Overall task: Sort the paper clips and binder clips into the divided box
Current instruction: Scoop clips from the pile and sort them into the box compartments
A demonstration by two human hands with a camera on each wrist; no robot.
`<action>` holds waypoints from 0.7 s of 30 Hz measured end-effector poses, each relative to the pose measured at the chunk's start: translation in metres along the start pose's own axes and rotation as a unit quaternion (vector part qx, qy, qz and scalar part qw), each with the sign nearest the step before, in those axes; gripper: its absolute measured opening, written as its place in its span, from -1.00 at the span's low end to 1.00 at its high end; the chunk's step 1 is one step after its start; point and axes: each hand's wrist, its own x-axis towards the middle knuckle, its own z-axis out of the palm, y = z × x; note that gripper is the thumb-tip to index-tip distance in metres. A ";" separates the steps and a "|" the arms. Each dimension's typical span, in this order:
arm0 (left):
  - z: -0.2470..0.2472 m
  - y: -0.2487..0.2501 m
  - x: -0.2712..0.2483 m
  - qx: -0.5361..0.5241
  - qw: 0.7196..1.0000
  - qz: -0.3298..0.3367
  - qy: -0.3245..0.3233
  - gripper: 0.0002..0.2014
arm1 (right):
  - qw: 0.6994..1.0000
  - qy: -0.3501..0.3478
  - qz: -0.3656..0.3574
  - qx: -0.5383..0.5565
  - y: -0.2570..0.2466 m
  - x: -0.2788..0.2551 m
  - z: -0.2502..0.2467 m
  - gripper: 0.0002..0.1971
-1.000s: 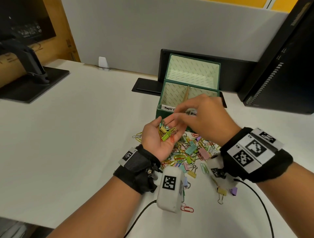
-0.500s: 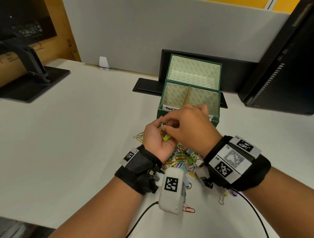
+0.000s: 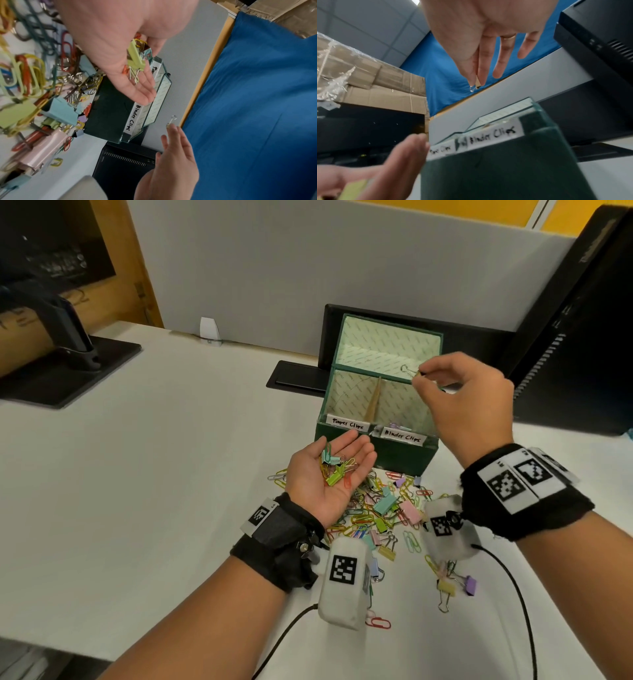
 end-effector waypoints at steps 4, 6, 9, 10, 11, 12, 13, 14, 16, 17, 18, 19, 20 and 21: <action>0.000 0.000 0.000 -0.001 1.000 0.001 0.001 -0.54 | 0.978 -0.121 0.033 -0.166 0.011 -0.003 -0.001 -0.85; 0.000 0.000 0.000 0.001 1.000 0.002 0.003 -0.54 | 0.962 -0.167 0.025 -0.213 0.007 -0.010 0.002 -0.81; 0.001 -0.001 0.000 0.007 1.000 0.006 0.005 -0.54 | 0.971 -0.197 -0.070 -0.115 -0.011 -0.022 0.003 -0.79; 0.001 -0.001 0.000 0.008 1.000 0.008 0.002 -0.54 | 0.962 -0.227 -0.107 -0.106 -0.017 -0.028 0.004 -0.81; 0.000 -0.002 0.000 0.008 1.000 0.007 -0.001 -0.54 | 0.948 -0.261 -0.141 -0.113 -0.022 -0.032 0.005 -0.83; 0.000 -0.002 0.000 0.008 1.000 0.006 0.000 -0.55 | 0.932 -0.291 -0.170 -0.134 -0.027 -0.037 0.007 -0.83; -0.001 -0.002 0.000 0.012 1.000 0.007 0.007 -0.56 | 0.915 -0.317 -0.193 -0.158 -0.030 -0.041 0.010 -0.81; -0.001 -0.002 0.001 0.018 1.000 0.009 0.019 -0.58 | 0.901 -0.333 -0.211 -0.183 -0.032 -0.044 0.012 -0.78; 0.000 -0.001 0.001 0.026 0.999 0.012 0.037 -0.61 | 0.880 -0.349 -0.235 -0.221 -0.032 -0.047 0.019 -0.73; 0.000 -0.002 0.001 0.025 0.999 0.012 0.045 -0.64 | 0.874 -0.352 -0.241 -0.234 -0.032 -0.048 0.021 -0.72; 0.000 -0.002 0.001 0.023 0.998 0.011 0.050 -0.65 | 0.872 -0.350 -0.246 -0.239 -0.032 -0.049 0.023 -0.72; 0.001 -0.002 0.000 0.020 0.998 0.009 0.051 -0.65 | 0.873 -0.343 -0.252 -0.239 -0.031 -0.049 0.025 -0.74; 0.001 -0.003 -0.001 0.017 0.999 0.007 0.050 -0.64 | 0.875 -0.334 -0.255 -0.239 -0.031 -0.050 0.026 -0.76; 0.002 -0.003 -0.002 0.012 0.999 0.004 0.047 -0.64 | 0.877 -0.327 -0.253 -0.242 -0.031 -0.051 0.026 -0.80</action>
